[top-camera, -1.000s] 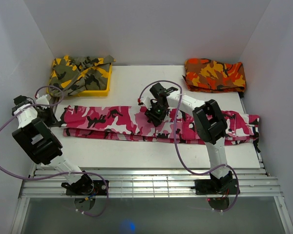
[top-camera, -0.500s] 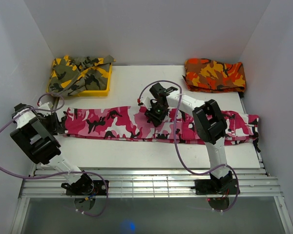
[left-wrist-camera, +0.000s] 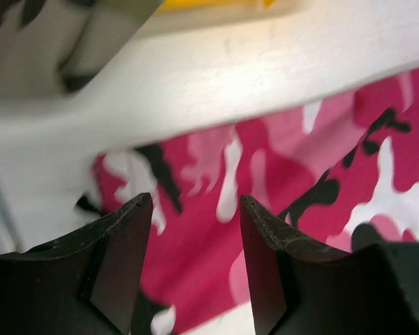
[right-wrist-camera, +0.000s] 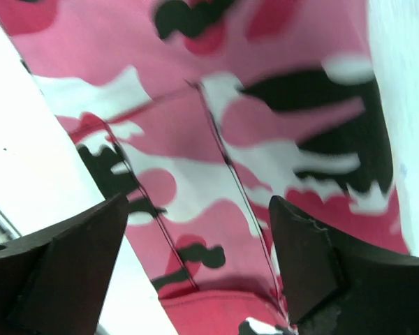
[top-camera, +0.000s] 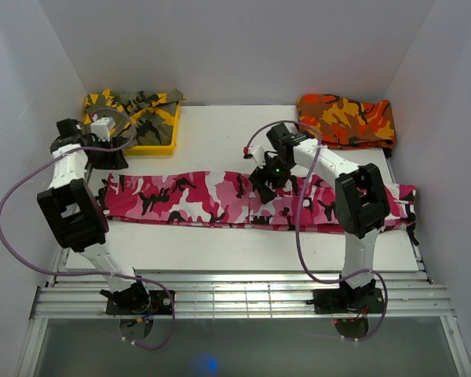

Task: Fold and stack the trousers
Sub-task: Fold the trousers

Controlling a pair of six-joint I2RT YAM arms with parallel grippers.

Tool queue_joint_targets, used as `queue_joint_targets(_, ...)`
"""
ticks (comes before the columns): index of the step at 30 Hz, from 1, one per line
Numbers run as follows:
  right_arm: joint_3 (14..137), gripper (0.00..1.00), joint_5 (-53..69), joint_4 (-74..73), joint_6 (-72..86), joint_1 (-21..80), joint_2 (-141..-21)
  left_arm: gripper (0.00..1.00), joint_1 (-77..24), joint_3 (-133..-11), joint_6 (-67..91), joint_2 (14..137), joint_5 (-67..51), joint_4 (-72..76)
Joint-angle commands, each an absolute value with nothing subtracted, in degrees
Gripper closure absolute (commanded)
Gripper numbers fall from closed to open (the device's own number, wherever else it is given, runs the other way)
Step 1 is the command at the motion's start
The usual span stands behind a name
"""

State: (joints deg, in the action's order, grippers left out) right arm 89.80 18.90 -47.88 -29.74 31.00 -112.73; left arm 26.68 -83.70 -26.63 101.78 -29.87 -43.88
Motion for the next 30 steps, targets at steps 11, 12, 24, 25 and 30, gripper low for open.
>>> queue_joint_targets(11,78.50,0.07,16.62,-57.92,-34.53,5.11,-104.86,0.37,28.54,-75.93,-18.19,113.10,-23.74,-37.09)
queue_joint_targets(12,77.36,0.07,16.00,-57.14,-35.06,4.66,-104.68,0.37,29.52,-76.81,-18.37,113.90,-23.73,-37.61)
queue_joint_targets(24,72.43,0.08,14.07,-51.77,-34.89,5.45,-110.48,0.32,35.24,-88.68,-22.68,110.31,-27.34,-49.20)
queue_joint_targets(25,71.99,0.08,13.37,-51.33,-34.98,5.45,-110.39,0.32,36.03,-88.33,-22.68,110.39,-26.46,-50.00)
queue_joint_targets(30,71.63,0.08,12.57,-51.76,-35.68,5.45,-109.43,0.32,40.60,-83.42,-24.25,109.51,-26.28,-50.02)
